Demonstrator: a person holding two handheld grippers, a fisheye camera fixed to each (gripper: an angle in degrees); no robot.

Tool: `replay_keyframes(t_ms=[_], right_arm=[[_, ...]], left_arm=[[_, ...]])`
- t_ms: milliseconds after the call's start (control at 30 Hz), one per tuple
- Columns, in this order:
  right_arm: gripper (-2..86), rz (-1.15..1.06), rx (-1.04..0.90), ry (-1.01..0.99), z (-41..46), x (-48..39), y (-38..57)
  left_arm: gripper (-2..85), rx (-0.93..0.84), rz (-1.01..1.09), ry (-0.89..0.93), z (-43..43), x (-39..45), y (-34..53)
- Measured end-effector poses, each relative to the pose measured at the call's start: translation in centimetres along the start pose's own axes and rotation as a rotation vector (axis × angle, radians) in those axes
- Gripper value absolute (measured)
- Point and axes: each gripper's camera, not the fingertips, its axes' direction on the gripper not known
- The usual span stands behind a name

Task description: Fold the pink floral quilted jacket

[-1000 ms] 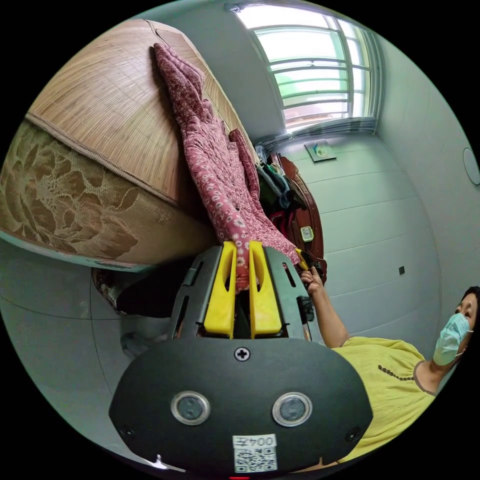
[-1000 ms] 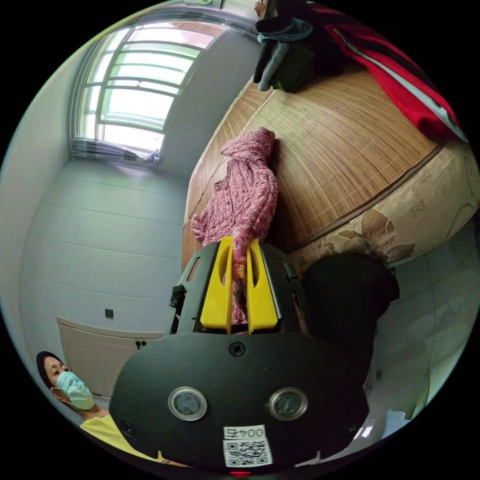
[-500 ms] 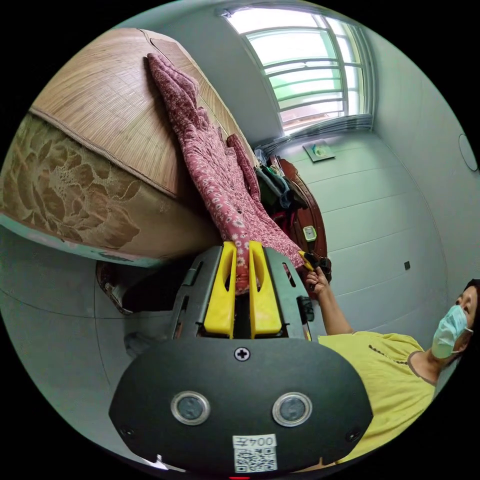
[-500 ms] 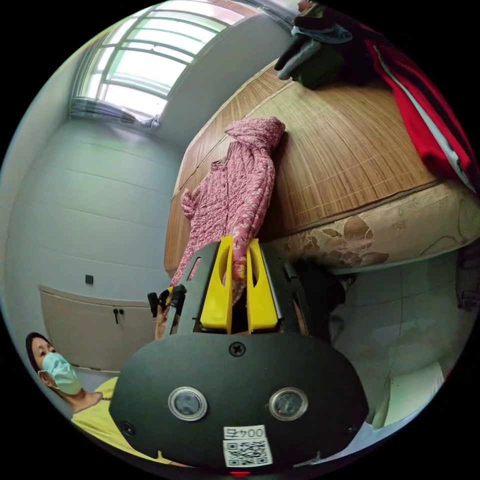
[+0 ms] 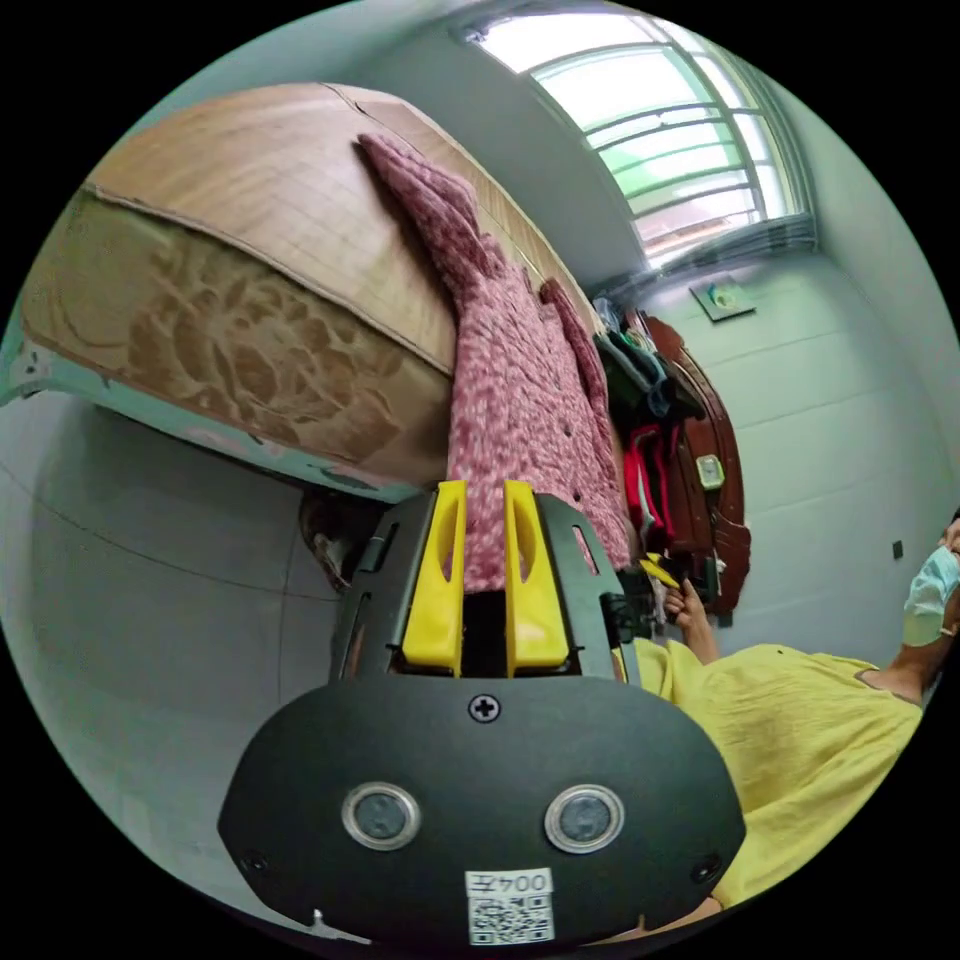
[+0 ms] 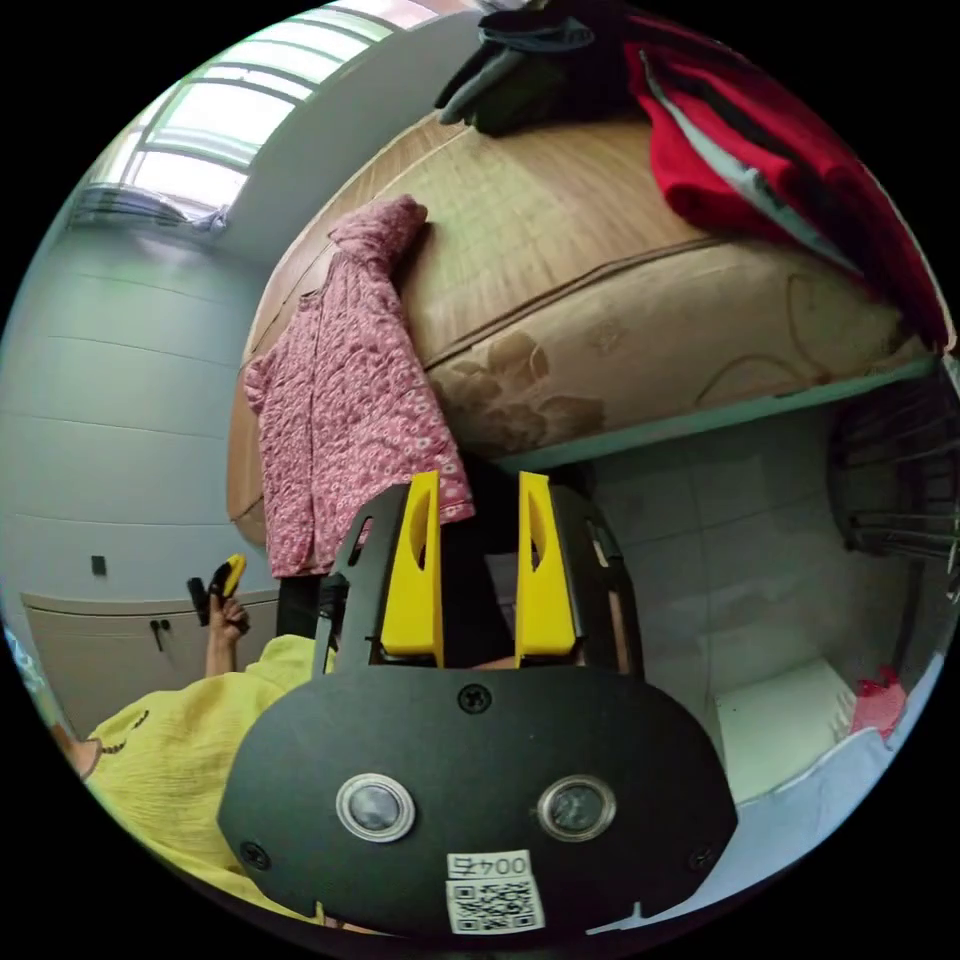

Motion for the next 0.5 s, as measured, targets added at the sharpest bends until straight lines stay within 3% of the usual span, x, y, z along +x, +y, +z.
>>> replay_keyframes(t_ms=[100, 200, 333, 500], right_arm=[[13.8, -0.135, 0.063, 0.073, -0.8, -4.5, -2.1], [13.7, -0.330, -0.019, 0.042, 3.1, -11.7, -5.0], [15.0, -0.553, -0.078, 0.183, 11.4, -21.7, -7.9], [17.6, -0.576, -0.075, 0.346, 19.1, -25.2, -10.2]], left_arm=[[7.4, 0.053, 0.153, -0.137, 0.1, 6.2, -2.6], [8.6, -0.042, 0.320, -0.229, 6.4, 13.6, -6.6], [9.5, -0.169, 0.470, -0.414, 19.0, 21.8, -10.5], [8.3, -0.156, 0.526, -0.499, 28.1, 26.6, -12.2]])
